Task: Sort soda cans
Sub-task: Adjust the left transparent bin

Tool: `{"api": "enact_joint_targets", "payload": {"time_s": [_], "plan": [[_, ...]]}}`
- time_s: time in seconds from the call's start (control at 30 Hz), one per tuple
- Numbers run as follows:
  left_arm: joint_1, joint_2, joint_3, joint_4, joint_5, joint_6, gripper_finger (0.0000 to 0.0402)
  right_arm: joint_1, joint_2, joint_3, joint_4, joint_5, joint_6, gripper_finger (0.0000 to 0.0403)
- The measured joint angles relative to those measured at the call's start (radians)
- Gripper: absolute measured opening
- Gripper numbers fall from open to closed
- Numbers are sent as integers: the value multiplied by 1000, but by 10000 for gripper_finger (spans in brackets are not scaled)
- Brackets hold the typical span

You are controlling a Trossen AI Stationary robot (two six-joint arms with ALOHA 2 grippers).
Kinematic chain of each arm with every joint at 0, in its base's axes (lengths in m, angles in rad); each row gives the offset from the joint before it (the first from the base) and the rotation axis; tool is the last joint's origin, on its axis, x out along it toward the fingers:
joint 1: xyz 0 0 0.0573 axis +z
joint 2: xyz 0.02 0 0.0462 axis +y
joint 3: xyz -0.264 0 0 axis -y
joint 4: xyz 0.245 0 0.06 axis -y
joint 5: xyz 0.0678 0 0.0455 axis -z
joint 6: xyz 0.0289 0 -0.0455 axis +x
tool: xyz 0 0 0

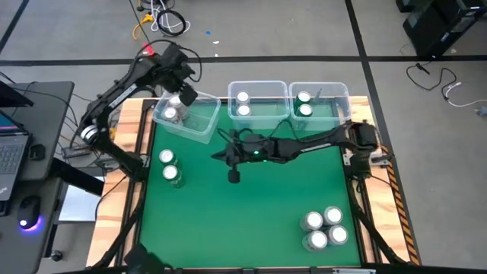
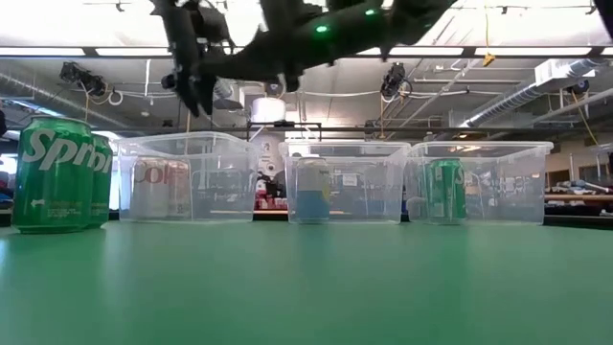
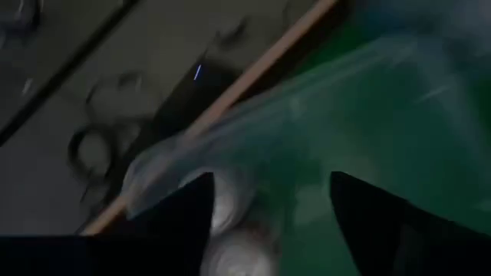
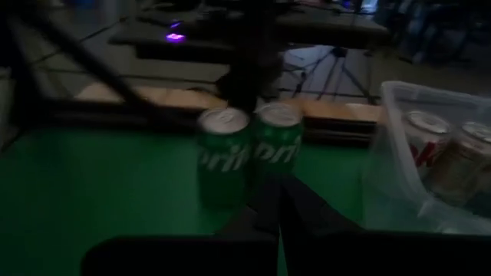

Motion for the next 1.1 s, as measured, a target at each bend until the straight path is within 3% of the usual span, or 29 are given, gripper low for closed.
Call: {"api": "enact_joint_targets", "payload": {"time_s": [0.2,0.37,0.5,0.83,1.1], "plan": [[0,-183,-119,231,177,28,113,-14,149,176,-64,129,5,0],[1,-360,-281,472,317,44,11,-45,258,313,-129,134,22,0],[1,-512,-441,667,397,23,11,-77,336,385,-164,148,72,0],[0,-824,-814,1032,602,-113,4,-155,370,404,-210,383,171,0],[0,-944,-1032,1161,683,-136,4,-222,367,405,-227,392,232,0]]}}
